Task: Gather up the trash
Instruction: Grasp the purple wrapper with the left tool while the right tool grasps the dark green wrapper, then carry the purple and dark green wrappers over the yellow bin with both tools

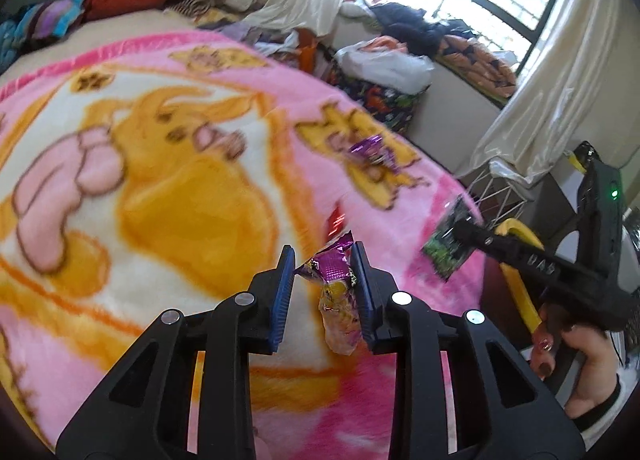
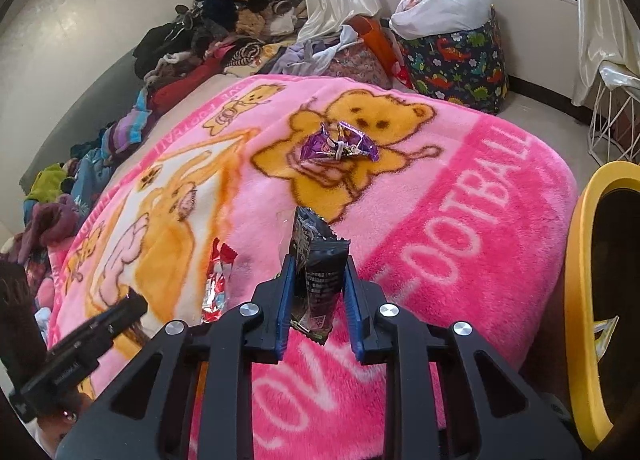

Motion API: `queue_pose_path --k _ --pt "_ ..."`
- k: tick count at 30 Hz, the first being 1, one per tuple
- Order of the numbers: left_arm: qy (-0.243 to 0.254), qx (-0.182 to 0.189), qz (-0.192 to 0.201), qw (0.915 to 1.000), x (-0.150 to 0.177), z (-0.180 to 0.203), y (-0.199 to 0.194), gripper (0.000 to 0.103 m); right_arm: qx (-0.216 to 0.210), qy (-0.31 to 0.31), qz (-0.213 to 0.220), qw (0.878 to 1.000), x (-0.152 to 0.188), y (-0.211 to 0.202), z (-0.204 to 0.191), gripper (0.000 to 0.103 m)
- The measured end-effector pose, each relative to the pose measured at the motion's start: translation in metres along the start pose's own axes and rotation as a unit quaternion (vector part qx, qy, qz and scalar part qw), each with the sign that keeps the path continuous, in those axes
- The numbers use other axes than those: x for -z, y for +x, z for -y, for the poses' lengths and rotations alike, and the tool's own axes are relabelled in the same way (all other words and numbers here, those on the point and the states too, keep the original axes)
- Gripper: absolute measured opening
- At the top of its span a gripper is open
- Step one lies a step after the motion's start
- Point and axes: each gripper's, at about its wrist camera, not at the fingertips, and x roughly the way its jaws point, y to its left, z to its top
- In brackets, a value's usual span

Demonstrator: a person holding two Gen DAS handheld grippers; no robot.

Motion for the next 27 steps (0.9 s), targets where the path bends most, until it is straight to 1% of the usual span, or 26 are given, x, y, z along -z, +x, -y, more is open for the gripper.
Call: queue_pose_path --k 5,10,16,27 --pt "0.022 0.017 0.016 0.9995 -0.009 0.026 -0.004 0.022 -0.001 -0.001 0.013 1.0 -0.001 -0.015 0.003 0.022" --pt "0.038 0.032 0.023 0.9985 -0.014 0.047 -0.005 0.022 0.003 0.008 0.027 1.0 -0.003 -0.033 0.013 0.022" --pt "0.06 0.047 0.033 0.9965 -0.017 0.075 -0.004 0.022 0.012 0.032 0.052 0.998 -0.006 -0.057 0.035 0.022" --pt "0.093 0.074 0.036 0.9922 -0.018 0.114 0.0 0.022 0.034 0.074 0.088 0.993 -0.006 -0.092 0.078 0.022"
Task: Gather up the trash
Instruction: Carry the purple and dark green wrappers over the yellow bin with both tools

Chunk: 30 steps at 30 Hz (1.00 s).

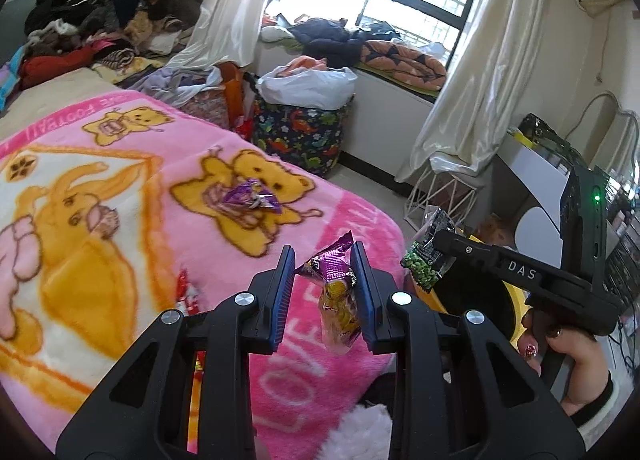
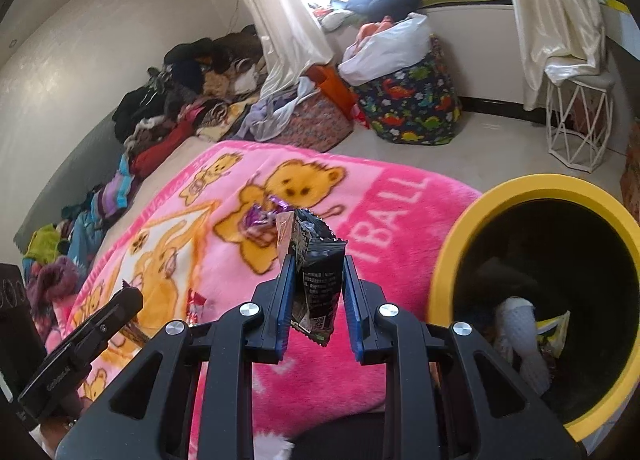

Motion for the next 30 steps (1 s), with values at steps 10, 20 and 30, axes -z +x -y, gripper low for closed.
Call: queue_pose_path --k 10,20,30 --pt "0.024 0.022 -0.005 0.9995 -0.002 0.029 0.011 0.022 0.019 0.029 0.023 0.999 -0.005 -0.019 0.031 0.022" --pt "0.047 0.048 -0.005 0.9977 -0.005 0.06 0.023 0.022 0.045 0.051 0.041 0.997 -0.006 -0.037 0.059 0.022" --pt "0.068 0.074 -0.011 0.9949 -0.002 0.088 0.033 0.022 0.07 0.068 0.056 0.994 -0.006 -0.053 0.081 0.022"
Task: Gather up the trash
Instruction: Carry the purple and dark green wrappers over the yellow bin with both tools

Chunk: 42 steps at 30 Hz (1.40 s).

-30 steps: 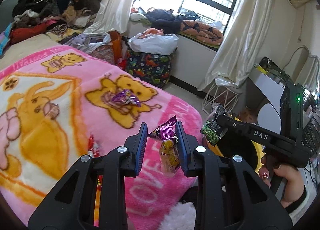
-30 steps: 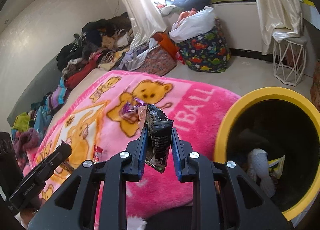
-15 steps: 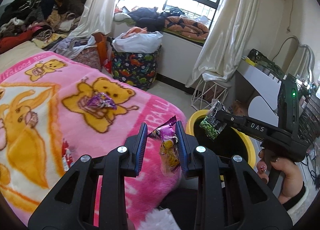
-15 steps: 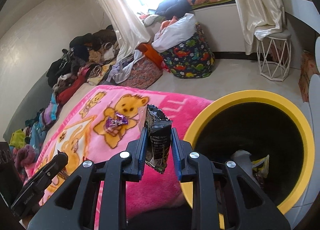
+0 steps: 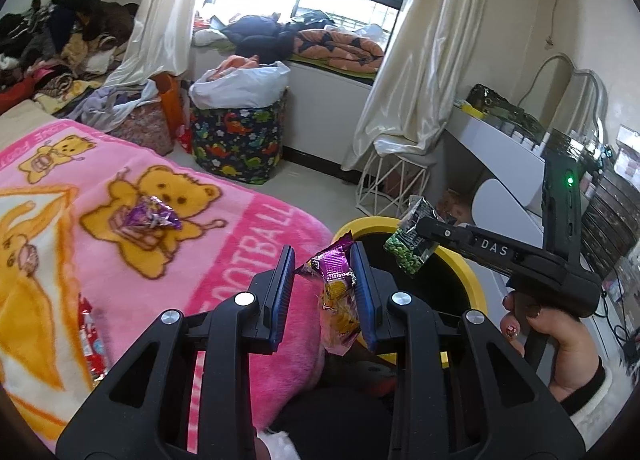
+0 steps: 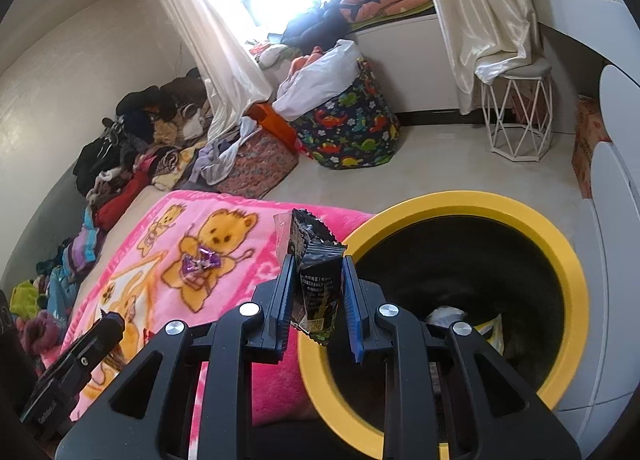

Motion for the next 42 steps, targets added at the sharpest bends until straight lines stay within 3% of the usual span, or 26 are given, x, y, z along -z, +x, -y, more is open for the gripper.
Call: queue_pose_path --k 20,33,42 --pt "0.036 0.043 -0.018 0.9982 0.002 0.041 0.038 0.022 0.075 0.034 0.016 0.997 0.0 -0.009 0.061 0.022" --pt "0.053 0.054 -0.051 0.9958 0.004 0.058 0.08 0.022 0.091 0.062 0.002 0.994 0.004 -0.006 0.094 0.023" --pt "0.054 0.069 -0.097 0.9915 0.009 0.061 0.119 0.023 0.088 0.071 -0.005 0.994 0.004 -0.004 0.103 0.024"
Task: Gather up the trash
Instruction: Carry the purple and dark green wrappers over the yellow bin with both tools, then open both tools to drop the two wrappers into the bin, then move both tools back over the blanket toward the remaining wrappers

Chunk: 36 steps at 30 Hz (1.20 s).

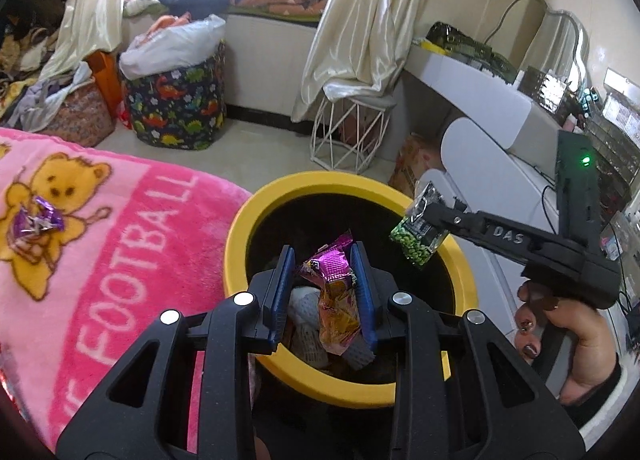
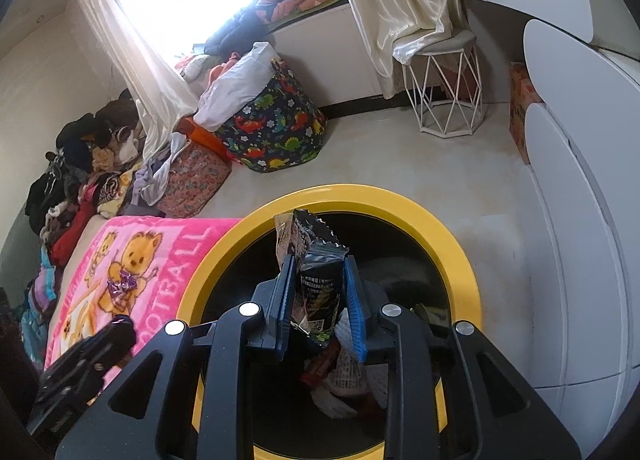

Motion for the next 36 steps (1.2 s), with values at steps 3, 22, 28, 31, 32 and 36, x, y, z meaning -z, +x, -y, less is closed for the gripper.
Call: queue_pose_path --k 3,22,28,31,32,36 --pt "-0.001 0.0 -0.013 0.9999 0.0 0.0 0.013 0.023 -0.002 0.002 0.0 1.0 0.0 0.0 0.001 0.024" --pt "0.003 -0.031 0.005 0.9995 -0.002 -0.001 0.01 0.092 0.003 0.032 0.033 0.999 -0.004 -0.012 0.005 0.078" --pt "0.003 -0.057 0.02 0.9982 -0.002 -0.01 -0.008 0.092 0.005 0.005 0.038 0.999 -0.004 -0.011 -0.011 0.083" --pt "0.001 -0.071 0.027 0.9971 -0.001 -0.018 -0.019 0.092 0.005 -0.005 0.038 0.999 -0.003 -0.009 -0.019 0.084" --pt "0.0 -0.075 0.029 0.9968 -0.001 -0.021 -0.022 0.092 0.004 -0.008 0.039 0.999 -0.003 -0.009 -0.022 0.085" --pt "-0.007 -0.099 0.04 0.9943 0.003 -0.035 -0.039 0.092 -0.003 -0.026 0.037 0.999 -0.001 -0.006 -0.037 0.085"
